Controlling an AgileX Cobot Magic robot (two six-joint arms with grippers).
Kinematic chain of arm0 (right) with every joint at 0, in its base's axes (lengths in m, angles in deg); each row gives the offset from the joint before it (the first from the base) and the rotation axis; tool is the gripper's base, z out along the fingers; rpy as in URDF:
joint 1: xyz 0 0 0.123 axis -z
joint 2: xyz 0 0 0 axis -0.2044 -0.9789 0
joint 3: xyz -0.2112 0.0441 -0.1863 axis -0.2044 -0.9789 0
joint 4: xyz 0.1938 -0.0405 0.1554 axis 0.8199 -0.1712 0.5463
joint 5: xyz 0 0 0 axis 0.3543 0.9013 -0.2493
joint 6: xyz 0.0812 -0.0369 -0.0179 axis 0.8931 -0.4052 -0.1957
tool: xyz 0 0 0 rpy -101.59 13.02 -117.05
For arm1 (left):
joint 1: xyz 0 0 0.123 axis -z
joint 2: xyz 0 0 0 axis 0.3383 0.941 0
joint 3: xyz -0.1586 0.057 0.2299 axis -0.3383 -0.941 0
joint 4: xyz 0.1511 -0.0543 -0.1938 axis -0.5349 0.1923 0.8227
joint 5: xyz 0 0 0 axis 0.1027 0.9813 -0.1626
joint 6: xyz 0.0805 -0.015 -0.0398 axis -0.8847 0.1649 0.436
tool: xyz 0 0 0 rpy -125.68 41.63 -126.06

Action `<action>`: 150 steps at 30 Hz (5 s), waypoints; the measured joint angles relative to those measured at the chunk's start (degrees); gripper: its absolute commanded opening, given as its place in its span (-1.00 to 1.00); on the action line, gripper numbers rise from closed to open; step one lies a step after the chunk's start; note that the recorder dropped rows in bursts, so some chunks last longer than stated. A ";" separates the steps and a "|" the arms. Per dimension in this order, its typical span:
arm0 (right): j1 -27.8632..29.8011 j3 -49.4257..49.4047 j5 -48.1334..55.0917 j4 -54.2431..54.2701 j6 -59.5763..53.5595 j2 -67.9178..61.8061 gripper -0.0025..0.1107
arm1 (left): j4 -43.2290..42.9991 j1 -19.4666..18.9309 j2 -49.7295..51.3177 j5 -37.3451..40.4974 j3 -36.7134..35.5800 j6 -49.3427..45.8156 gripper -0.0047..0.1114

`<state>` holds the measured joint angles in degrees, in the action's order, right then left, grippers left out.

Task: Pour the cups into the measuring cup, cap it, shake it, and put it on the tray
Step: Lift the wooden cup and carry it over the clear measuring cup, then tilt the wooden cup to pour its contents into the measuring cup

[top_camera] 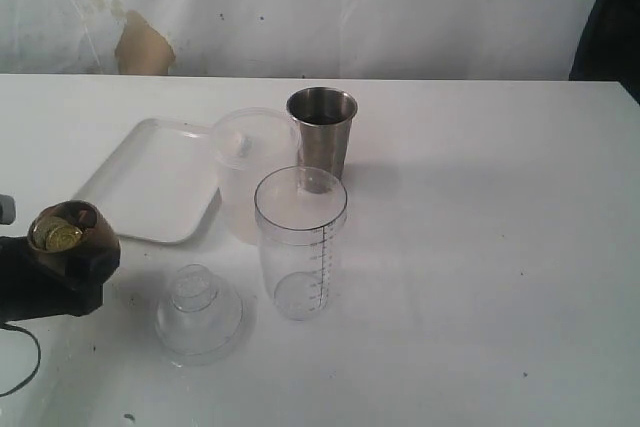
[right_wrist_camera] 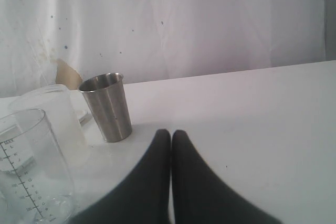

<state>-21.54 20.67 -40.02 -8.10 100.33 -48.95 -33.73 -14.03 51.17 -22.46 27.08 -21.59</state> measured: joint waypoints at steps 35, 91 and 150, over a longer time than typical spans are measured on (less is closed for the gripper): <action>0.00 0.00 0.00 0.00 0.00 0.00 -0.96 | -21.00 35.96 -27.02 76.34 33.63 26.97 -0.92; 0.00 0.00 0.00 0.00 0.00 0.00 -0.96 | -63.45 61.04 -1.62 117.61 47.67 12.60 -0.92; -0.23 0.00 0.00 0.00 0.00 0.00 -0.96 | -81.08 61.74 6.61 121.27 47.06 -6.14 -0.92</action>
<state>-21.77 20.67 -40.02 -8.10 100.33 -48.95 -114.81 47.71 57.78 98.82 74.14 -27.73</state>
